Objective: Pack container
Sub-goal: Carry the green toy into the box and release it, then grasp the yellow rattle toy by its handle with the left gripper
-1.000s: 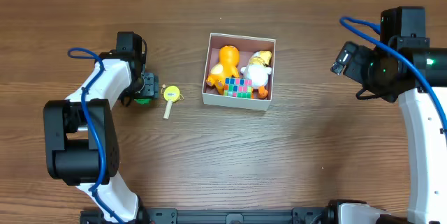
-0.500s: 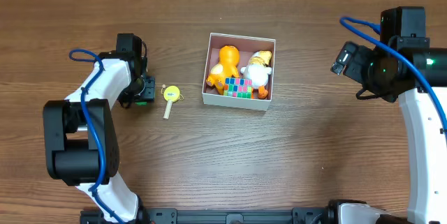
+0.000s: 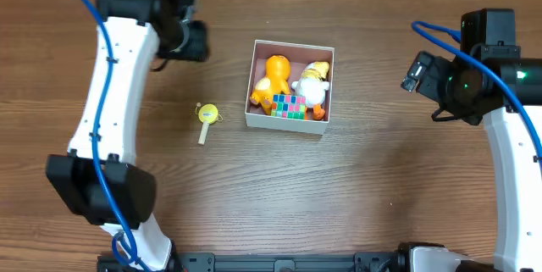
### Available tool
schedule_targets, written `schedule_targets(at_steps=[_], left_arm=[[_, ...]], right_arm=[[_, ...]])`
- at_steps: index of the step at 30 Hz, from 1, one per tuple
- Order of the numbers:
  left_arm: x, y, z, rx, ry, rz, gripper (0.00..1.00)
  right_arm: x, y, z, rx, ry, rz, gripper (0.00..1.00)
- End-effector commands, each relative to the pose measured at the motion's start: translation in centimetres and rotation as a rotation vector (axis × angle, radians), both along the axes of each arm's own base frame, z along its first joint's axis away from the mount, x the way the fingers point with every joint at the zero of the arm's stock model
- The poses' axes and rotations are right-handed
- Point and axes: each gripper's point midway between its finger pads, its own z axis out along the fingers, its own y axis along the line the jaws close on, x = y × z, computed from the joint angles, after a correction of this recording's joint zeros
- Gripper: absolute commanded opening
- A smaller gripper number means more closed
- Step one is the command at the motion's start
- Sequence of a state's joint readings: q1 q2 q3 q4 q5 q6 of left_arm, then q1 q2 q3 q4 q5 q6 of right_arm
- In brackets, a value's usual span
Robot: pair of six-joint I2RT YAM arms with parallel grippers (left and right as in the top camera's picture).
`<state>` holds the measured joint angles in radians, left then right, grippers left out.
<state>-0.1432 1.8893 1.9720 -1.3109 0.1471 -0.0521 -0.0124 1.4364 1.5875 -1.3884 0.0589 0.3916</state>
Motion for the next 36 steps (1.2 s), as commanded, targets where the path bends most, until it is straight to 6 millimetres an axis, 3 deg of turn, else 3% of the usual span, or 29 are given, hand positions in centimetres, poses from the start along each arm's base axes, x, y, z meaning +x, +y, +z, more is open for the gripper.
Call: schedule_targets(at_steps=[1, 5, 7, 10, 13, 15, 18, 21, 22, 24, 27, 29, 31, 33, 36], left_arm=[[-0.3, -7.0, 1.3, -0.053, -0.071, -0.126, 0.5], [0.8, -13.1, -1.7, -0.055, -0.118, -0.173, 0.54], [1.3, -15.5, -4.3, -0.061, -0.104, -0.197, 0.56], [1.8, -17.9, -10.0, -0.059, -0.021, -0.23, 0.59], [1.5, -19.2, -13.3, -0.093, 0.047, -0.255, 0.6], [1.7, -19.3, -13.2, -0.094, 0.042, -0.256, 0.67], [1.9, -19.0, -9.5, -0.1, 0.011, -0.26, 0.65], [1.7, -16.4, -2.3, -0.042, -0.076, -0.236, 0.61], [1.2, -14.6, 1.3, -0.004, -0.125, -0.204, 0.61], [-0.5, -11.5, 5.8, 0.063, -0.184, -0.155, 0.64], [-3.2, -7.5, 8.9, 0.138, -0.199, -0.097, 0.64], [-4.7, -4.2, 9.1, 0.201, -0.152, -0.042, 0.57], [-5.7, -1.0, 7.2, 0.245, -0.032, 0.017, 0.58], [-7.0, 0.9, 3.5, 0.228, 0.133, 0.053, 0.61], [-7.3, 1.3, -2.1, 0.175, 0.257, 0.033, 0.64]], right_arm=[[-0.1, -0.2, -0.1, -0.006, 0.008, -0.006, 1.0], [-0.3, -0.2, -0.1, -0.006, 0.015, -0.006, 1.0], [-0.3, -0.2, -0.1, -0.006, 0.015, -0.006, 1.0], [-0.3, -0.2, -0.2, -0.006, 0.015, -0.006, 1.0], [-0.3, -0.2, -0.2, -0.006, 0.016, -0.006, 1.0], [-0.3, -0.2, -0.2, -0.006, 0.017, -0.006, 1.0], [-0.5, -0.2, -0.2, -0.006, 0.025, -0.006, 1.0], [-0.7, -0.2, -0.3, -0.006, 0.034, -0.006, 1.0], [-0.7, -0.2, -0.3, -0.006, 0.035, -0.006, 1.0], [-0.8, -0.2, -0.4, -0.006, 0.039, -0.006, 1.0], [-0.9, -0.2, -0.4, -0.006, 0.04, -0.006, 1.0], [-0.9, -0.2, -0.4, -0.006, 0.04, -0.006, 1.0], [-0.8, -0.2, -0.4, -0.005, 0.039, -0.006, 1.0], [-0.9, -0.2, -0.4, -0.005, 0.04, -0.006, 1.0], [-0.8, -0.2, -0.4, -0.005, 0.039, -0.006, 1.0]])
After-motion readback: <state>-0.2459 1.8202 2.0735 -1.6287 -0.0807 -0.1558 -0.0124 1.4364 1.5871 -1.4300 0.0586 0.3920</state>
